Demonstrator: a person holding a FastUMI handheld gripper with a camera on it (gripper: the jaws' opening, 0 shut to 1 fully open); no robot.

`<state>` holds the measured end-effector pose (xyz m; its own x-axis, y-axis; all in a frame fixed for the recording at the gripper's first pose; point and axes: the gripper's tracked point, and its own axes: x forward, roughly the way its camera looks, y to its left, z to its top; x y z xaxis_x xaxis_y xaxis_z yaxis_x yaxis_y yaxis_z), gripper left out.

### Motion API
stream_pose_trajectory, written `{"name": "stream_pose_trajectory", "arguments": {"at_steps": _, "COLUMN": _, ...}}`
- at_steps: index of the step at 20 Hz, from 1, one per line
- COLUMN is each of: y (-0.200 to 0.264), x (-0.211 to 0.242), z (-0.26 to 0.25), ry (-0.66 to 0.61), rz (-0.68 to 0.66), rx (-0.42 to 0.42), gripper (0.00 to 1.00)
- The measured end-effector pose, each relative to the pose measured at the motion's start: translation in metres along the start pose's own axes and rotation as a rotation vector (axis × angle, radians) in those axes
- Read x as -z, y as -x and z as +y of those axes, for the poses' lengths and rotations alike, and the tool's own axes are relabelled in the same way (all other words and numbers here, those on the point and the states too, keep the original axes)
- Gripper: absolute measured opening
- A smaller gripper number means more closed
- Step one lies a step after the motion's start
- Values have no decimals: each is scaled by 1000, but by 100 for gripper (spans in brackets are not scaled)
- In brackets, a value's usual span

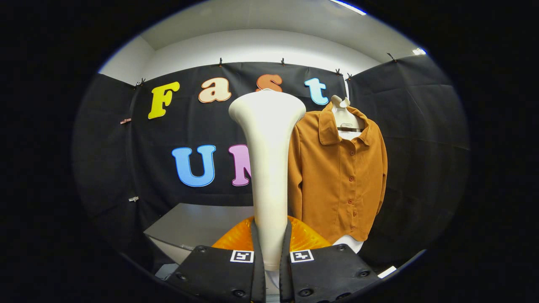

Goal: Iron the clothes twice with a garment steamer, once on the left side and once on the right side.

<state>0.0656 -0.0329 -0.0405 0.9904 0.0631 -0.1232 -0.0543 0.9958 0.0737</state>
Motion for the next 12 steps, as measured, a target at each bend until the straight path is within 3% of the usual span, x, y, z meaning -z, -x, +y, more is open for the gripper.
{"name": "stream_pose_trajectory", "arguments": {"at_steps": 12, "y": 5, "x": -1, "z": 0, "ry": 26, "rz": -4, "rx": 6, "gripper": 17}}
